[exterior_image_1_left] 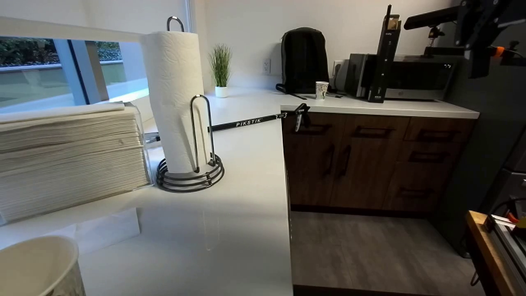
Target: Press a button on the washing machine control pad
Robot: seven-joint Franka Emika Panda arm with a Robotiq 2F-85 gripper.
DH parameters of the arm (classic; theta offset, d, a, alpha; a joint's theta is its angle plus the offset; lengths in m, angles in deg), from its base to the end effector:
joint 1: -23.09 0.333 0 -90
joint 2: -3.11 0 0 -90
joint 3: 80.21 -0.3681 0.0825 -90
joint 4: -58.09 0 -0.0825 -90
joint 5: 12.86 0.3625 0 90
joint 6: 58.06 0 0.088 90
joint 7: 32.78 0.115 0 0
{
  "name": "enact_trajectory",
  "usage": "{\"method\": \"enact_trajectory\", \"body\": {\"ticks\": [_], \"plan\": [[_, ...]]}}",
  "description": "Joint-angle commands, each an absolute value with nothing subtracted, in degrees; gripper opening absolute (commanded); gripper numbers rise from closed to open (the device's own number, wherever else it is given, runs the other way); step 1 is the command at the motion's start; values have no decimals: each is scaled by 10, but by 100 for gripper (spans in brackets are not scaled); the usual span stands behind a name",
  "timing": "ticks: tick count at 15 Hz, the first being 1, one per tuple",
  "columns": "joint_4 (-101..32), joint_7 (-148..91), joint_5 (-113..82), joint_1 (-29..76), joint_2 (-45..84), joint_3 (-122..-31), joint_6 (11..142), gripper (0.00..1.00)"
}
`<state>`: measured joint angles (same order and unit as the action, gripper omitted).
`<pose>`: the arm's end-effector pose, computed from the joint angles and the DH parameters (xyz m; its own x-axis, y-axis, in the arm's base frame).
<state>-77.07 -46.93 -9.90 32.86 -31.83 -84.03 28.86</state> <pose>0.2770 0.0789 0.5662 0.8685 0.4437 -0.2208 0.4400 -0.8954 -0.0687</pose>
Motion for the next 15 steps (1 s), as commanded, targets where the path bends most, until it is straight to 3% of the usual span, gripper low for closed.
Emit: {"method": "enact_trajectory", "body": {"ticks": [1, 8, 15], "plan": [[-867, -571, -135, 323, -377, -787, 355, 100], [-952, -686, -259, 253, -345, -673, 491, 100], [-958, -653, -252, 208, -309, -662, 490, 100]]}}
